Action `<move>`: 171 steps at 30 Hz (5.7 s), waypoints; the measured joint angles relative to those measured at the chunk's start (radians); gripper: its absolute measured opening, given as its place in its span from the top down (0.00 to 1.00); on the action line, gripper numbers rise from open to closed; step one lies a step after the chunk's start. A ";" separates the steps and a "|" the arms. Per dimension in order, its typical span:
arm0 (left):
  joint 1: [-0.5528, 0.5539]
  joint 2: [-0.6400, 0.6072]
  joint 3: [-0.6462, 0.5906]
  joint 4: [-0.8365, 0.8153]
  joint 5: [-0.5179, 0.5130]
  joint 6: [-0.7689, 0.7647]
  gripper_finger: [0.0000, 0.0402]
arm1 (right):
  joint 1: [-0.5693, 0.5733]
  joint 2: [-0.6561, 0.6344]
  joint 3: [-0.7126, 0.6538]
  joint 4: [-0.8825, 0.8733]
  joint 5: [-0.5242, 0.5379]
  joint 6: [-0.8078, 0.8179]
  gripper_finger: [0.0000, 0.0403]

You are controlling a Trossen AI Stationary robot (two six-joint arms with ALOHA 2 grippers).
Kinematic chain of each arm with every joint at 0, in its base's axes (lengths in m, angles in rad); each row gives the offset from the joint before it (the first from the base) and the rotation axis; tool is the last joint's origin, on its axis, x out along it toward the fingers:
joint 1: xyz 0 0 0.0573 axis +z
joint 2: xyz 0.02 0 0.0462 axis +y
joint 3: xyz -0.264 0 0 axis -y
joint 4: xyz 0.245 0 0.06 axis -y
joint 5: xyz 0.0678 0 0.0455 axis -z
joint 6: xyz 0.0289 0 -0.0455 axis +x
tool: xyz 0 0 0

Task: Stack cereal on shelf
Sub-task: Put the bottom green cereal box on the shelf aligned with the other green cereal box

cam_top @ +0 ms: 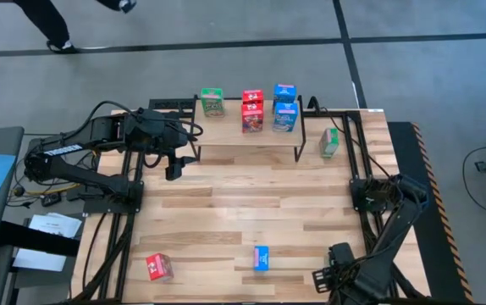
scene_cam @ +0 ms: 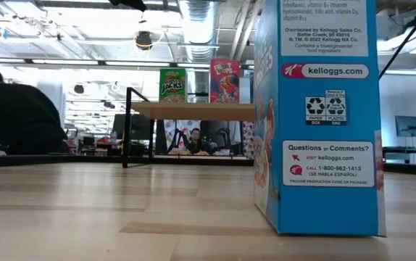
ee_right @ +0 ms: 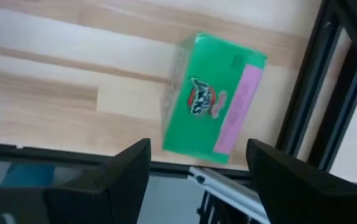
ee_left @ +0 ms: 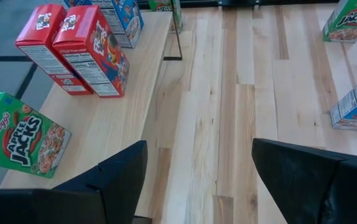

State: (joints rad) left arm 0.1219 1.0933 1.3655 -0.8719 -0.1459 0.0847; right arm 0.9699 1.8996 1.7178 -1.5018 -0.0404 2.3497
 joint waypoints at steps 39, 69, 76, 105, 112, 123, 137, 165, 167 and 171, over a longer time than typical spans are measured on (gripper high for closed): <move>0.000 0.000 0.000 0.002 0.000 -0.001 0.31 | -0.023 0.020 -0.061 0.057 -0.064 0.006 0.29; 0.000 0.000 0.000 0.002 0.000 -0.003 0.31 | -0.024 0.019 -0.057 0.065 -0.064 -0.032 0.46; 0.000 0.000 0.000 0.002 0.000 -0.003 0.31 | -0.040 0.018 -0.002 0.040 -0.063 -0.151 0.47; 0.000 0.000 0.000 -0.087 0.055 -0.032 0.25 | -0.379 -0.004 0.104 -0.069 0.193 -0.825 0.47; 0.000 0.006 0.000 -0.090 0.018 0.016 0.08 | -0.504 -0.004 0.104 -0.069 0.224 -1.027 0.47; 0.003 0.048 0.000 -0.121 -0.022 0.054 0.02 | -0.714 -0.004 0.168 -0.063 0.227 -1.470 0.47; 0.004 0.083 0.000 -0.045 0.087 0.019 0.02 | -0.846 -0.004 0.351 0.007 0.226 -2.098 0.47; -0.025 0.328 0.000 0.213 0.276 0.001 0.02 | -0.861 -0.004 0.355 0.168 0.222 -2.360 0.47; -0.025 0.334 0.000 0.226 0.279 0.009 0.02 | -0.861 -0.004 0.355 0.182 0.222 -2.362 0.47; -0.025 0.341 0.000 0.266 0.280 0.009 0.02 | -0.861 -0.004 0.355 0.215 0.222 -2.380 0.47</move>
State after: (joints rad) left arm 0.0971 1.4340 1.3655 -0.6057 0.1338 0.0934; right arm 0.1085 1.8957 2.0725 -1.2867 0.1818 -0.0305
